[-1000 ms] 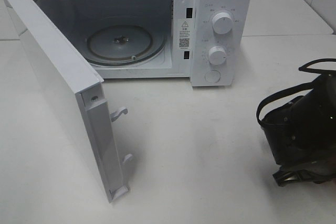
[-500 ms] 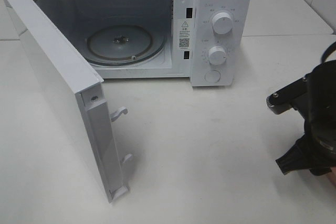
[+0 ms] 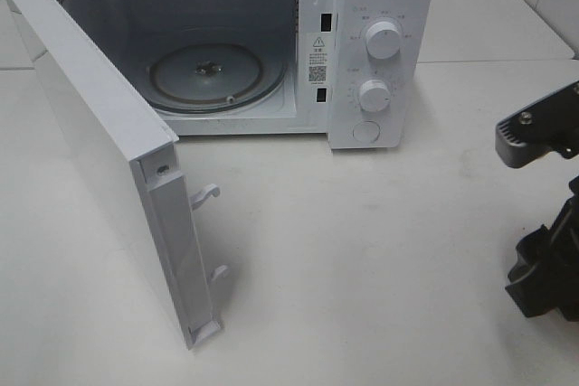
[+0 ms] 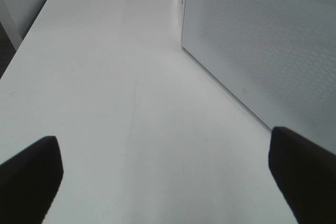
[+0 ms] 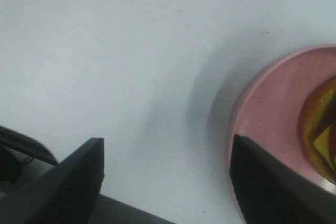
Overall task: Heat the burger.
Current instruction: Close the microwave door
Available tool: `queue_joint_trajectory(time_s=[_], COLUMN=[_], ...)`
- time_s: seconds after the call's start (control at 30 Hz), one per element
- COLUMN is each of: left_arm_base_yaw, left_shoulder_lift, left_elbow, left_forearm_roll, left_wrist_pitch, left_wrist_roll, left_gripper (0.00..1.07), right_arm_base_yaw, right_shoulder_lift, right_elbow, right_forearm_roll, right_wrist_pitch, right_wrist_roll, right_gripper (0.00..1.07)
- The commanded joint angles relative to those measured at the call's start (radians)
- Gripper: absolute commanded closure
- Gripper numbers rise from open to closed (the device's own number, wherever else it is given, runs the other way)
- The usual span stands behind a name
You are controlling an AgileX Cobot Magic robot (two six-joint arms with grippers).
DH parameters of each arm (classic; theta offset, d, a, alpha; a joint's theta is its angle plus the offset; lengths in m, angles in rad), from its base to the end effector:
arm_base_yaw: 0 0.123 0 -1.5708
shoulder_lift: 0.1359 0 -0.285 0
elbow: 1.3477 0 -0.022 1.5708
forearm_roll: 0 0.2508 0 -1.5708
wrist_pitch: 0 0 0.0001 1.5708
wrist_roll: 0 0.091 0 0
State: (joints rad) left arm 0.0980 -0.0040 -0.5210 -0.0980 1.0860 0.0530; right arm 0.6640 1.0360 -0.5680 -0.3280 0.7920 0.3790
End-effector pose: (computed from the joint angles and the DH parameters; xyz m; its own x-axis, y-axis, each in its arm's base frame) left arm -0.0084 -0.0087 0.2813 -0.4525 -0.0373 -0.8910 -0.0175 0.9993 -0.0329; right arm 0.1442 0.0863 0.2321 -0.7855 -0.4368 -0.4384 -0.4167 0.8970 -0.1473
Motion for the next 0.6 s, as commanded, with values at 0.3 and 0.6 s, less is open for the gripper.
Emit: queue_joint_trajectory(time_s=[0.3, 0.6], left_arm_base_yaw=[0.003, 0.003], left_shoulder_lift=[-0.007, -0.007], left_elbow=[0.003, 0.003], left_forearm_roll=[-0.002, -0.002], left_wrist_pitch=[-0.013, -0.013], left_wrist_roll=[-0.005, -0.005], left_gripper=[0.07, 0.07], right_arm_base_yaw=[0.003, 0.003], right_shoulder_lift=[-0.29, -0.47], right_elbow=[-0.049, -0.091], right_forearm_roll=[0.14, 0.139], right_wrist_pitch=[0.197, 0.372], right_wrist_roll=[-0.183, -0.22], right_gripper=[0.27, 0.31])
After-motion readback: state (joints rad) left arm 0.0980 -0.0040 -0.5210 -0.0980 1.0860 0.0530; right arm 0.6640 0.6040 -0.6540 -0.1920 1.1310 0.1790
